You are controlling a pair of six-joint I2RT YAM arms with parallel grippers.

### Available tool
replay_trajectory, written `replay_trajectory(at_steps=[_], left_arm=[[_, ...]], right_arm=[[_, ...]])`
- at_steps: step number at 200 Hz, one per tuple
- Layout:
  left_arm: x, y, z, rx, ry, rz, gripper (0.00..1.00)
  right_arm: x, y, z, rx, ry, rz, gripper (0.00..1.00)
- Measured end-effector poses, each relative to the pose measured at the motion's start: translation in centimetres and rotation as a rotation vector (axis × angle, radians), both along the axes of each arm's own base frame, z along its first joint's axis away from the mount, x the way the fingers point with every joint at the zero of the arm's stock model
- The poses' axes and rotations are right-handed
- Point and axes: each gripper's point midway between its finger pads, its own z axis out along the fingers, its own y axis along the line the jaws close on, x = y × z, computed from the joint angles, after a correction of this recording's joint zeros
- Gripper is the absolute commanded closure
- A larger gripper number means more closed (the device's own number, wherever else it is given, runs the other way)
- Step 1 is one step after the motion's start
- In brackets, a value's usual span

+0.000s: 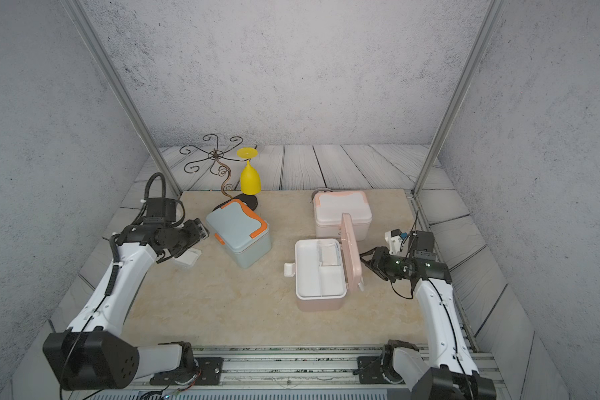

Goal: Open first aid kits and take out gauze
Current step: Place the gauze at the center of the board, then pick up the gauze from the first aid kit.

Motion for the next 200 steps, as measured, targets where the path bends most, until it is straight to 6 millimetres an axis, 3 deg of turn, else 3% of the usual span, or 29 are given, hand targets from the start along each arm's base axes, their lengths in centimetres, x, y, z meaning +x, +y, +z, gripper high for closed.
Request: replay_trajectory(at_steps=[57, 97, 129, 200], left_arm=[[-3.6, -15.7, 2.0, -0.098, 0.010, -0.380, 0.30], [-4.0, -24.9, 1.6, -0.095, 0.048, -0.556, 0.37], [-3.6, -29.1, 0.0, -0.061, 0.086, -0.616, 0.48], [-2.7, -34.9, -4.1, 0.003, 0.165, -0.689, 0.60]], right_arm=[[0.1, -0.2, -0.1, -0.011, 0.001, -0.006, 0.55], [0.1, -0.2, -0.2, -0.019, -0.001, -0.006, 0.55], [0.1, -0.3, -0.2, -0.021, -0.002, -0.007, 0.55], [0.1, -0.3, -0.2, -0.021, -0.004, -0.007, 0.55]])
